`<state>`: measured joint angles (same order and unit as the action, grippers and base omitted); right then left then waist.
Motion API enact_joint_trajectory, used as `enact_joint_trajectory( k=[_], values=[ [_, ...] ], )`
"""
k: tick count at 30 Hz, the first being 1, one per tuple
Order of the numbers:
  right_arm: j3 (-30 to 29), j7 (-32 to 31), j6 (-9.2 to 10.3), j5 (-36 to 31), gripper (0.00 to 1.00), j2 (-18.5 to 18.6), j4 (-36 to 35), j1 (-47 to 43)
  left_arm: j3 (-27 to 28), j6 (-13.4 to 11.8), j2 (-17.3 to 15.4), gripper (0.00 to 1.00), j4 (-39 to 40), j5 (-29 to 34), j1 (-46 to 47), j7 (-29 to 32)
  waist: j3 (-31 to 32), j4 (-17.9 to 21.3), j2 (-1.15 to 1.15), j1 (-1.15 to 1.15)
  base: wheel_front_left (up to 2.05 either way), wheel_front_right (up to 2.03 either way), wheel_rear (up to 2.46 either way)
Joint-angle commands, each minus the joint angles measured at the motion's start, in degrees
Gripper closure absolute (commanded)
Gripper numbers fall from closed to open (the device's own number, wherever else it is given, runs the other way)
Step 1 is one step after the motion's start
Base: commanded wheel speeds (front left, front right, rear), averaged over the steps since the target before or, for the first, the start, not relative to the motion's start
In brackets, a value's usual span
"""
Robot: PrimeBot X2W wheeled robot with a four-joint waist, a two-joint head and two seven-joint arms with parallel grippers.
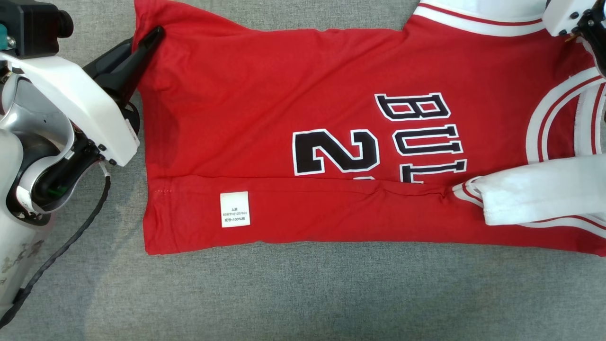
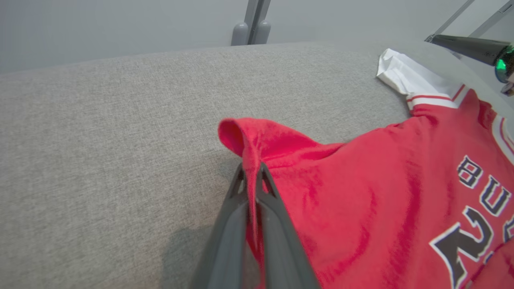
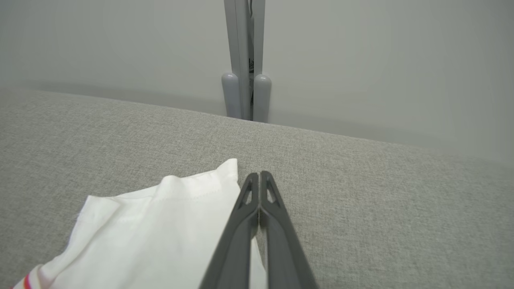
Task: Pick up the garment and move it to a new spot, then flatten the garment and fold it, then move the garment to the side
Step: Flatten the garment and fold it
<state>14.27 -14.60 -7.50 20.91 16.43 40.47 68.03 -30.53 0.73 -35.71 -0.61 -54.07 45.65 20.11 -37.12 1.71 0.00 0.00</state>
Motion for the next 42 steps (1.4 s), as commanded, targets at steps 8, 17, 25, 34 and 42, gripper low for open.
enact_joint_trajectory(
  k=[8, 17, 25, 34, 42],
  values=[
    [3.2, -1.2, 0.01, 3.3, 0.0, 0.6, -0.3, 1.0, 1.1, -1.6, -0.4, 0.0, 0.1, 1.5, -0.9, -2.8, 0.4, 0.1, 0.0, 0.0, 0.0, 0.0, 0.0],
    [4.8, 2.5, 0.01, 4.2, 0.0, 2.1, -3.5, -0.2, 2.6, -4.0, -2.0, 0.0, 3.7, 5.1, -3.3, -8.2, 0.6, 0.1, 0.0, 0.0, 0.0, 0.0, 0.0],
    [-1.4, 19.0, 0.01, -3.0, 0.0, 0.9, -10.8, -15.5, 3.8, -8.3, -0.5, 0.0, 4.6, 8.7, -14.1, -20.1, 7.4, 0.3, 0.0, 0.0, 0.0, 0.0, 0.0],
    [-8.5, 24.8, 0.01, -10.2, 0.0, -4.0, -18.7, -36.5, 3.9, -9.5, 2.5, 0.0, -1.6, 8.7, -27.5, -31.7, 19.5, 3.2, 0.0, 0.0, 0.0, 0.0, 0.0],
    [-12.1, 27.0, 0.01, -11.1, 0.0, -7.7, -24.4, -50.5, 4.8, -9.8, 6.4, 0.0, -6.3, 9.0, -36.7, -34.9, 26.9, 3.7, 0.0, 0.0, 0.0, 0.0, 0.0]
  ],
)
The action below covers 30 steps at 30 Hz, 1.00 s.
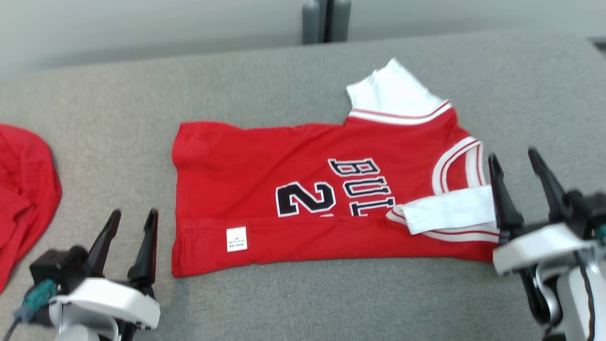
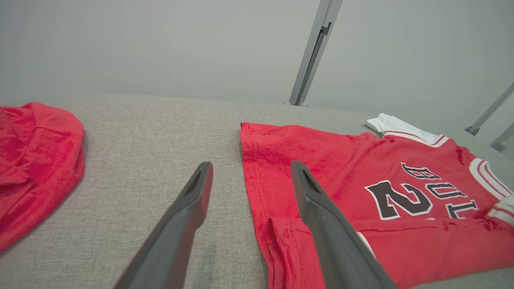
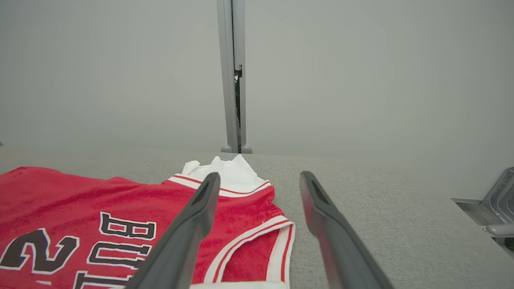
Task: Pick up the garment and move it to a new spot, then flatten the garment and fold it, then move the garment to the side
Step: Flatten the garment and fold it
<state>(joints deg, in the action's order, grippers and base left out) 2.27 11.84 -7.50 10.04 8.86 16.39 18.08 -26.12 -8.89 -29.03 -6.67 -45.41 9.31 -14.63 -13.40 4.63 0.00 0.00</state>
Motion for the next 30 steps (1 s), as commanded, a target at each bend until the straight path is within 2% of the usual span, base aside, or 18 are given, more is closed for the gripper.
enact_joint_trajectory(
  k=[1, 8, 16, 23, 30],
  values=[
    [-0.7, 0.6, 0.01, 0.0, 0.0, -0.5, -0.8, -2.3, 1.1, -0.2, 0.4, 0.0, -0.5, 0.6, -1.6, -0.4, 3.9, 0.8, 0.0, 0.0, 0.0, 0.0, 0.0],
    [-3.7, 0.5, 0.01, -0.4, 0.0, -2.0, -3.2, -9.7, 5.7, 1.4, 3.8, 0.0, 0.1, 5.3, -7.6, -0.5, 6.6, 0.7, 0.0, 0.0, 0.0, 0.0, 0.0],
    [-3.5, -0.6, 0.01, -1.2, 0.0, -2.3, -3.8, -9.9, 9.2, 4.1, 6.3, 0.0, -0.2, 8.8, -8.0, -0.5, 6.2, 0.8, 0.0, 0.0, 0.0, 0.0, 0.0],
    [-2.5, -3.5, 0.01, -1.7, 0.0, -0.9, -4.6, -2.6, 9.5, 5.9, 5.7, 0.0, -0.7, 9.8, -0.2, 0.9, -1.1, -0.5, 0.0, 0.0, 0.0, 0.0, 0.0],
    [0.8, -11.8, 0.01, -0.3, 0.0, 2.0, 0.7, 14.6, 6.1, 8.5, 6.7, 0.0, -3.6, 10.9, 16.3, 8.7, -12.5, -3.8, 0.0, 0.0, 0.0, 0.0, 0.0]
  ],
)
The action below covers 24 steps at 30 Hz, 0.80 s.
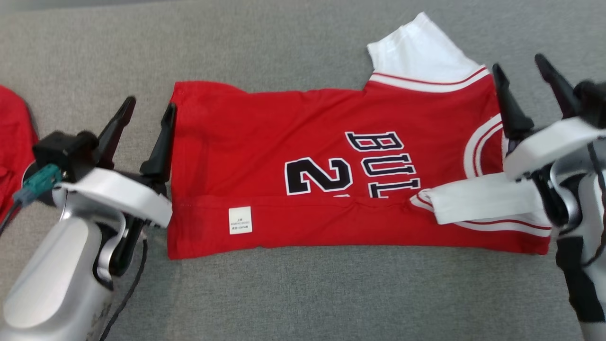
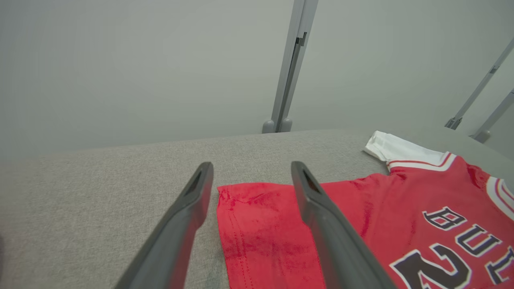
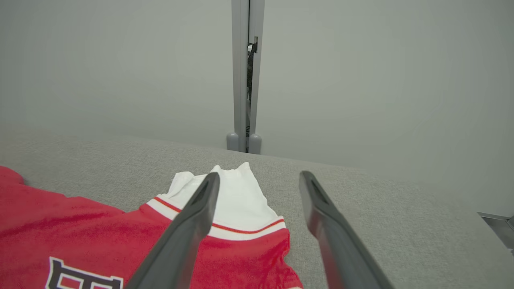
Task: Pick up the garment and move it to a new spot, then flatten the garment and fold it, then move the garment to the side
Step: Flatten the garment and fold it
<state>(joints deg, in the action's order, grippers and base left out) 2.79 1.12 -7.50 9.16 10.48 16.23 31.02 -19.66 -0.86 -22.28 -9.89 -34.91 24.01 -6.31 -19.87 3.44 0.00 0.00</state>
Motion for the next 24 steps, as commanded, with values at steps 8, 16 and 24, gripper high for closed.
enact_joint_trajectory(
  k=[8, 16, 24],
  values=[
    [1.7, -10.3, 0.0, -0.4, 0.0, 2.5, 16.0, 21.4, -5.4, 3.8, 2.1, 0.0, -6.2, 1.0, 14.9, 9.9, -13.4, -6.7, 0.0, 0.0, 0.0, 0.0, 0.0],
    [1.1, -13.1, 0.01, -1.9, 0.0, 3.7, 24.6, 30.0, -7.3, 5.3, 2.3, 0.0, -5.7, 0.1, 19.1, 14.2, -15.8, -8.9, 0.0, 0.0, 0.0, 0.0, 0.0],
    [0.3, -14.3, 0.0, -4.2, 0.0, 2.6, 31.1, 35.0, -8.4, 6.3, 2.9, 0.0, -4.6, -1.1, 21.4, 15.5, -17.0, -9.3, 0.0, 0.0, 0.0, 0.0, 0.0]
  ],
)
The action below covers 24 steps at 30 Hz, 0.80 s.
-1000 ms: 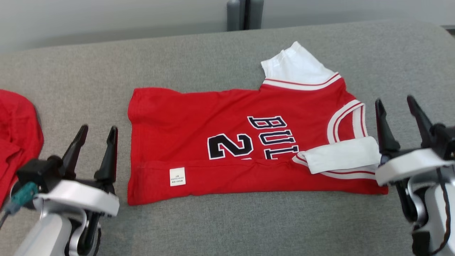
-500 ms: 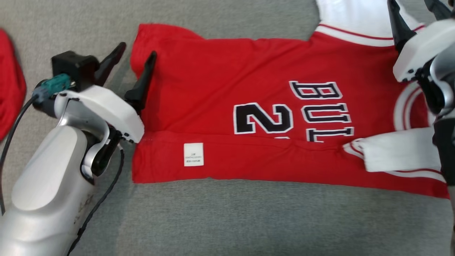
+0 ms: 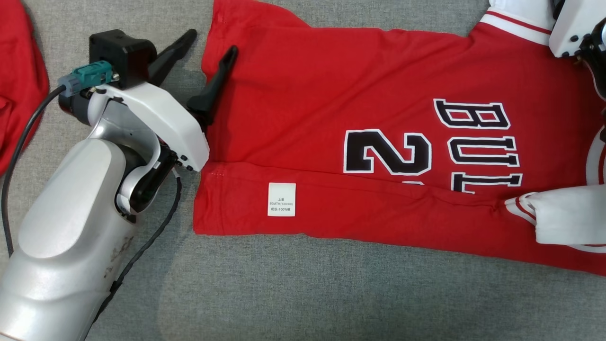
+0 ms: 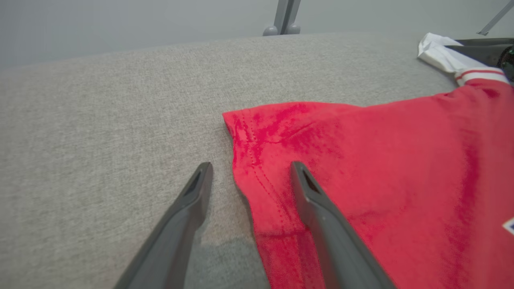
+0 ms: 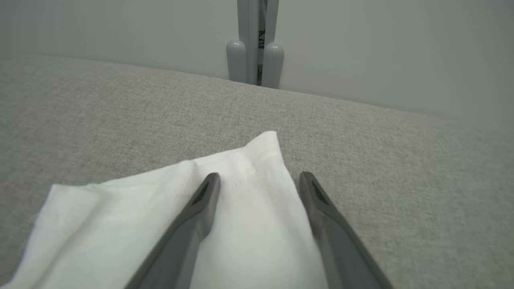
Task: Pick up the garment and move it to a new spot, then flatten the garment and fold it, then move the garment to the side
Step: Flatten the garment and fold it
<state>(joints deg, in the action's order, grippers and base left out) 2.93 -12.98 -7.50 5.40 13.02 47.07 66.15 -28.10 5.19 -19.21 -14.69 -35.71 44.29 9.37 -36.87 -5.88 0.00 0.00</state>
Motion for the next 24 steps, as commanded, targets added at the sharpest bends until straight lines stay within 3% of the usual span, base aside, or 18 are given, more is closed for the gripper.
enact_joint_trajectory(
  k=[1, 14, 15, 16, 17, 18, 24],
  values=[
    [0.2, -0.3, 0.0, -0.6, 0.0, 0.0, 0.7, 0.3, 0.0, 0.3, -0.1, 0.0, 0.4, -0.5, 1.3, 0.1, -0.1, 0.0, 0.0, 0.0, 0.0, 0.0, 0.0],
    [2.8, -0.6, 0.01, 0.6, 0.0, -1.0, 4.9, 3.8, -1.1, 0.8, -0.3, 0.0, 0.5, -2.2, 2.6, 2.0, -0.1, 1.1, 0.0, 0.0, 0.0, 0.0, 0.0],
    [3.2, -0.4, 0.0, 0.8, 0.32, -1.2, 5.1, 3.9, -1.4, 0.9, -0.3, 0.0, 0.2, -2.2, 2.7, 2.2, -0.1, 1.3, 0.0, 0.0, 0.0, 0.0, 0.0],
    [3.4, -0.2, 0.01, 0.8, 0.74, -1.2, 5.4, 4.2, -1.4, 1.0, -0.2, 0.15, -0.1, -2.1, 3.1, 2.2, -0.1, 1.4, 0.0, 0.0, 0.0, 0.0, 0.0],
    [3.7, 0.0, 0.01, 0.9, 1.0, -1.3, 5.6, 4.3, -1.5, 1.1, -0.1, 0.51, -0.6, -2.3, 3.5, 2.2, -0.2, 1.5, 0.0, 0.0, 0.0, 0.0, 0.0],
    [3.6, 0.5, 0.0, 1.4, 1.0, -1.5, 5.9, 4.5, -1.8, 1.2, 0.0, 1.0, -1.1, -2.4, 3.9, 2.5, -0.2, 1.6, 0.0, 0.0, 0.0, 0.0, 0.0],
    [3.6, 5.2, 0.01, 3.9, 1.0, -2.3, 6.4, 5.3, -1.3, 1.2, -0.2, 1.0, -4.1, -2.5, 5.0, 0.4, 0.6, 2.7, 0.0, 0.0, 0.0, 0.0, 0.0]
  ],
)
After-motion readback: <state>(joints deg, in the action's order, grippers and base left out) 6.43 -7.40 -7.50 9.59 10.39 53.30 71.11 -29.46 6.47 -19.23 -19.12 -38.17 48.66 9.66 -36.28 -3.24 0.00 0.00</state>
